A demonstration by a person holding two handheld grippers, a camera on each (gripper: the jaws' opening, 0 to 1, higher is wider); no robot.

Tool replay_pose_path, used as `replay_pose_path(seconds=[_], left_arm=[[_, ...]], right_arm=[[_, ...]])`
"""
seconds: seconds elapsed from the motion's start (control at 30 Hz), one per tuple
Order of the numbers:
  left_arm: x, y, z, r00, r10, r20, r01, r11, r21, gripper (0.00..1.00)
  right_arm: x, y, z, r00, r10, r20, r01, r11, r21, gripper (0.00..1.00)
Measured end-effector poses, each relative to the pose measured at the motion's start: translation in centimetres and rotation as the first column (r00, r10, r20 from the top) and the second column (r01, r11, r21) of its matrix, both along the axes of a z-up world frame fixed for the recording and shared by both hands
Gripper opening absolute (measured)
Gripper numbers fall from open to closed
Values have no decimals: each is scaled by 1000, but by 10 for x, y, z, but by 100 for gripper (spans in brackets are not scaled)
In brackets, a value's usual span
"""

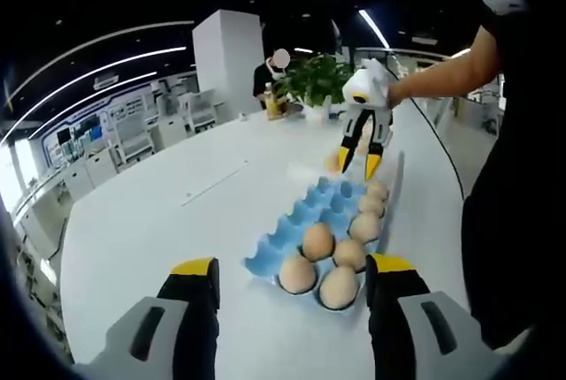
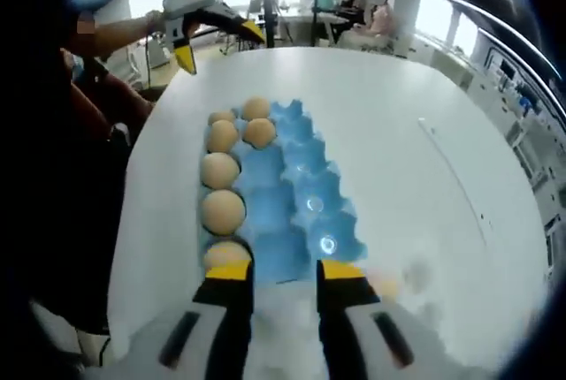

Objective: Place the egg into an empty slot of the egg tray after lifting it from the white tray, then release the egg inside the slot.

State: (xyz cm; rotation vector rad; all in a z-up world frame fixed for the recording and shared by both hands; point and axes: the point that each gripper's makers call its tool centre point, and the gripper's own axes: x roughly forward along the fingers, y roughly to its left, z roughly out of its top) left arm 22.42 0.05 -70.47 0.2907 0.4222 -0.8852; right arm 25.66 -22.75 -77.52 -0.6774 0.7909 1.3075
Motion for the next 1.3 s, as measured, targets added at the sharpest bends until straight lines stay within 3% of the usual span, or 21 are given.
replay_pose_path(seconds=[0.4, 0.7, 0.8, 0.97, 1.07, 1.3], left_arm=[[0, -2, 0, 1000, -6, 3, 6, 1000, 8, 68], [1, -4, 1, 1000, -9, 2, 9, 1000, 8, 68], [1, -4, 2, 1000, -13, 5, 13, 1000, 9, 68], [4, -4, 5, 1000, -9, 20, 9, 1000, 12, 68], [5, -3, 6, 1000, -8, 18, 8, 1000, 12, 68], [5, -3, 4, 1000, -9, 11, 9, 1000, 17, 67]], right_arm=[[11, -78, 0, 991, -121, 51, 126, 987, -98, 28], [18, -122, 3, 979, -200, 47, 205, 967, -153, 28], [23, -132, 4, 976, -195, 95, 210, 960, -184, 28], [17, -136, -7, 983, -167, 80, 181, 954, -239, 28], [20, -141, -14, 987, -103, 126, 137, 943, -302, 28], [22, -141, -20, 994, -90, 64, 105, 942, -318, 27]])
